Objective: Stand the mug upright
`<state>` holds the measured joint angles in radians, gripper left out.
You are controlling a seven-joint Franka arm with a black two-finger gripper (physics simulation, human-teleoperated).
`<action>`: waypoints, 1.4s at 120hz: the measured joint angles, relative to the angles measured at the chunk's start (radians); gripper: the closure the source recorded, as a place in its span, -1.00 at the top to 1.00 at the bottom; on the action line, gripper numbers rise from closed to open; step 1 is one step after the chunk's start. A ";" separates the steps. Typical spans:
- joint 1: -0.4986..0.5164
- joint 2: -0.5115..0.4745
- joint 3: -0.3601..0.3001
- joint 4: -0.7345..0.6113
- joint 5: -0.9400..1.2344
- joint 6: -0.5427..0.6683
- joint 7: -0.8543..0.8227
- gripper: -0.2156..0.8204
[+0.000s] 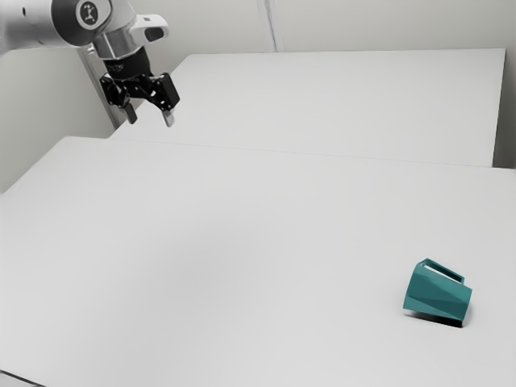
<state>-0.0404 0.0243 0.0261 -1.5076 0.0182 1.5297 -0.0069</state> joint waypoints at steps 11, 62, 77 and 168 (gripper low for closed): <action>-0.016 0.000 0.000 -0.004 0.001 -0.007 -0.003 0.55; -0.115 0.004 -0.005 -0.052 -0.101 0.041 -0.006 0.54; -0.156 -0.001 -0.002 -0.127 -0.192 0.122 0.020 0.54; -0.304 0.025 -0.002 -0.524 -0.811 0.483 0.344 0.51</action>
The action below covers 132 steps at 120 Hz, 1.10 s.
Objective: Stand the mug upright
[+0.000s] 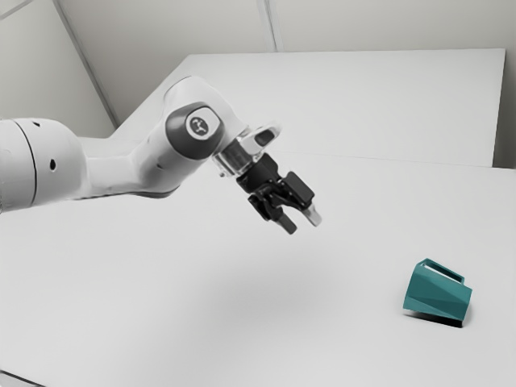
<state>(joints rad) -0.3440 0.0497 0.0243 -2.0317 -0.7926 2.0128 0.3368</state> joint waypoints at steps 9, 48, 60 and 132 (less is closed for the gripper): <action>0.022 0.026 0.000 -0.010 -0.064 0.018 0.042 0.51; -0.007 0.134 0.001 -0.010 -0.246 0.065 0.219 0.52; -0.029 0.164 0.002 -0.003 -0.286 0.075 0.268 0.52; -0.175 0.298 0.018 0.109 -0.377 0.116 0.436 0.52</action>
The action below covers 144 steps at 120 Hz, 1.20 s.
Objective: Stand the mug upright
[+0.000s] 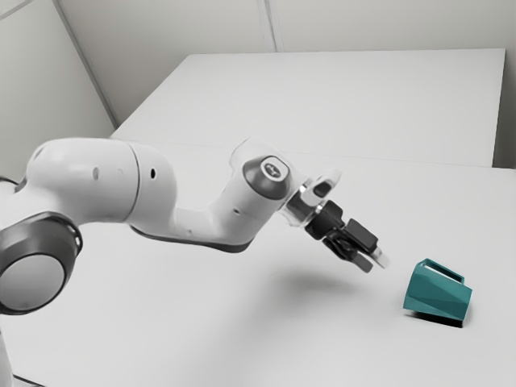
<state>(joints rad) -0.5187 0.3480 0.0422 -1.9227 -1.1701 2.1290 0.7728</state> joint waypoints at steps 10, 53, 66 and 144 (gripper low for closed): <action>-0.014 0.016 0.001 0.019 -0.013 0.001 0.012 0.52; -0.060 0.099 0.002 0.103 -0.051 0.004 0.047 0.52; -0.066 0.128 0.002 0.129 -0.054 0.004 0.055 0.52; -0.094 0.218 0.004 0.203 -0.079 0.005 0.079 0.33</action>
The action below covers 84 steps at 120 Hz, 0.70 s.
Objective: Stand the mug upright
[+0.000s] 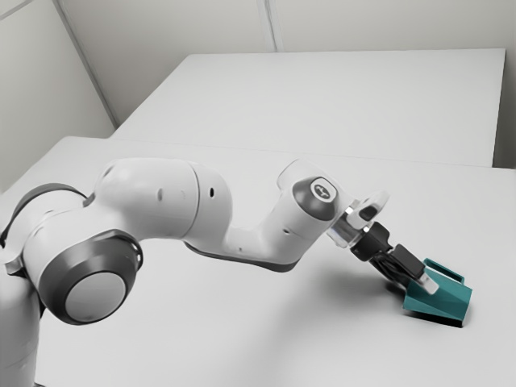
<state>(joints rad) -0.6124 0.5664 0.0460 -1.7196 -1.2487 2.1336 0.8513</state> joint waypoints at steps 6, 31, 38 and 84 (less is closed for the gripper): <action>-0.004 0.004 0.000 0.003 -0.002 0.000 0.001 0.27; -0.016 0.009 0.009 0.013 -0.007 0.000 0.005 -0.02; -0.019 0.008 0.012 0.017 -0.007 0.000 0.005 -0.11; -0.023 -0.002 0.014 0.020 -0.005 0.000 0.009 -0.76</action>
<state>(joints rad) -0.6352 0.5640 0.0598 -1.7000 -1.2540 2.1339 0.8601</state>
